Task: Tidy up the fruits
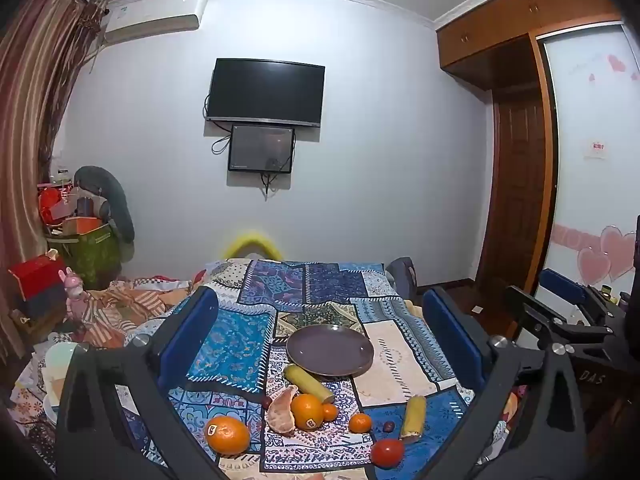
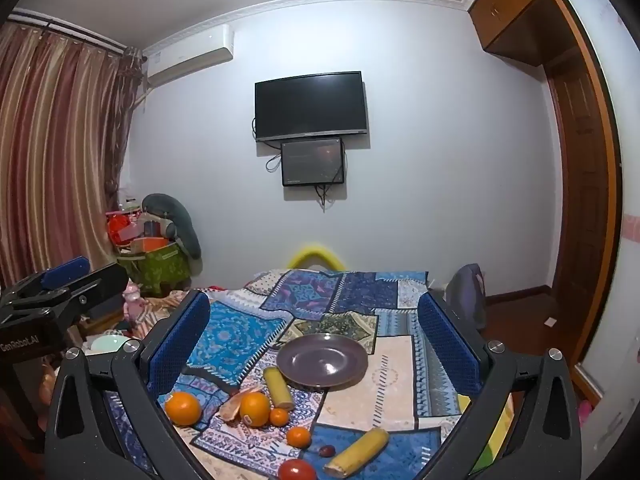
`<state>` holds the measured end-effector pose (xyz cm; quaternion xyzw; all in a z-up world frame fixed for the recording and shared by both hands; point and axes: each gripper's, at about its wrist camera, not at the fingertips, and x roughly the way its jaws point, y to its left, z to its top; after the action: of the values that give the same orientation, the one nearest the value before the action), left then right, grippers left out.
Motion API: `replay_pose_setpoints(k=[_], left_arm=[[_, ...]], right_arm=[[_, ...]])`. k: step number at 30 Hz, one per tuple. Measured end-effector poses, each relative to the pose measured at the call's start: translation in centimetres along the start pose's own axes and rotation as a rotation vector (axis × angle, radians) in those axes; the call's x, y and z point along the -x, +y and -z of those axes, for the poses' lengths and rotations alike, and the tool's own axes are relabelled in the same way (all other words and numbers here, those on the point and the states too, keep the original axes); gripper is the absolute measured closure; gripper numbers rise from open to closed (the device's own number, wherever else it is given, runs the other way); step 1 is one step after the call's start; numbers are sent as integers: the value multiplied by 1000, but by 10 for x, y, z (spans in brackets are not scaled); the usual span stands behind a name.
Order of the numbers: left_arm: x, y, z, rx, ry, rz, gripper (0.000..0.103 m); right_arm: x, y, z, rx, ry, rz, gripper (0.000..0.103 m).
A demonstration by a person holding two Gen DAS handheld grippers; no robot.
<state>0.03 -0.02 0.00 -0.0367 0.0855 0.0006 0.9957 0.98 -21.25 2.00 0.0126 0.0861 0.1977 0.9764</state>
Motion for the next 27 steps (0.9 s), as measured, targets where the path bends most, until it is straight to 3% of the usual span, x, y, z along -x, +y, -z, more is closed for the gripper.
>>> replay_pose_setpoints(k=[27], left_arm=[[-1,2,-1,1,5,17,0]], right_arm=[[-3,-2,6,13,-8,6,0]])
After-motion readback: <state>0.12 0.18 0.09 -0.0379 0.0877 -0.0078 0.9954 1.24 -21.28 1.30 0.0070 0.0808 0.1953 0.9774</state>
